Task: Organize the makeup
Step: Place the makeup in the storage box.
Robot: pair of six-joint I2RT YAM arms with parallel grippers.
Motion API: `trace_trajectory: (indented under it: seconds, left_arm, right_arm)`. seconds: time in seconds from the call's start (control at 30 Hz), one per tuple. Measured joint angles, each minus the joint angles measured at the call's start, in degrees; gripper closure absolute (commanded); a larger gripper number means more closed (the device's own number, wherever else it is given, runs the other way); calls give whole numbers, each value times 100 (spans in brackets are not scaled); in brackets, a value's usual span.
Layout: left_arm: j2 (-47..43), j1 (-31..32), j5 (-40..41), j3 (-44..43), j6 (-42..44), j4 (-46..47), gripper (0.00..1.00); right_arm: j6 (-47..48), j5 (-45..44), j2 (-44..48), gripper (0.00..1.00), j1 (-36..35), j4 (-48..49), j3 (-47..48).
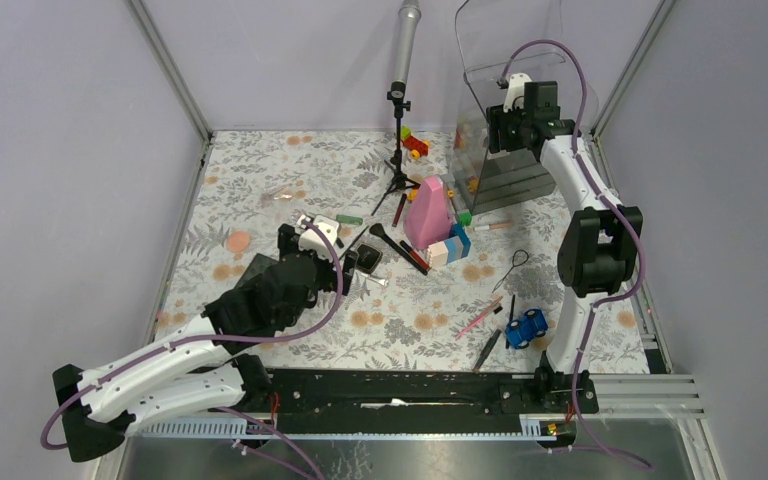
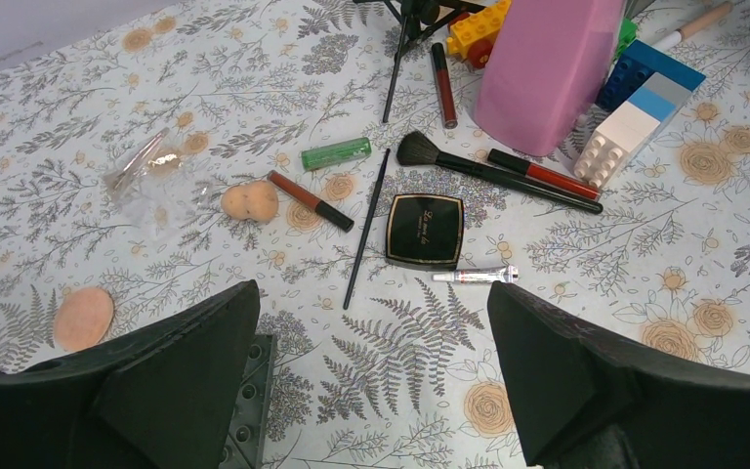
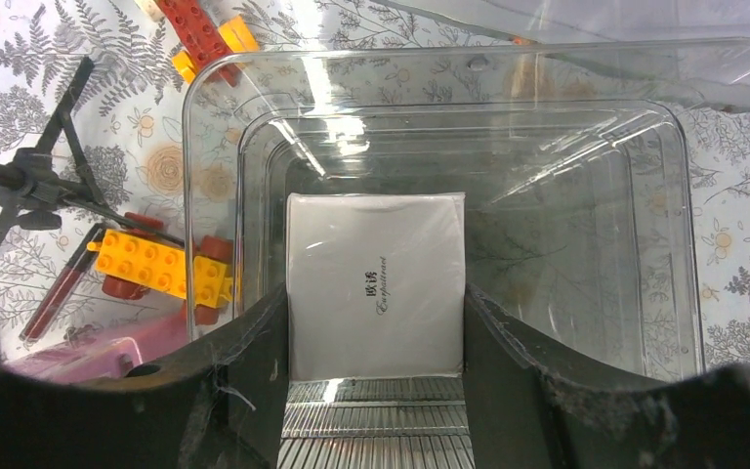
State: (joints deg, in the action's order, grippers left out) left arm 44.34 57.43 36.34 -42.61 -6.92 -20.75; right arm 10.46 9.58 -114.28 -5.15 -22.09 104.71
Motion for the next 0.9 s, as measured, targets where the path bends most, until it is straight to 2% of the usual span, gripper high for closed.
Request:
trace_trajectory:
  seconds: [0.2,0.5,0.9]
  left_arm:
    - [4,-15,-28,0,0,2,1]
    - [4,-39,-59,0,0,7,1]
    - [20,-76,-125,0,0,35,1]
  right_arm:
    - [96,11,0,91,2,96,-66]
    - [354,-2,-9,88,0,518,-697]
    - [365,55,-144,84,0,846,-673]
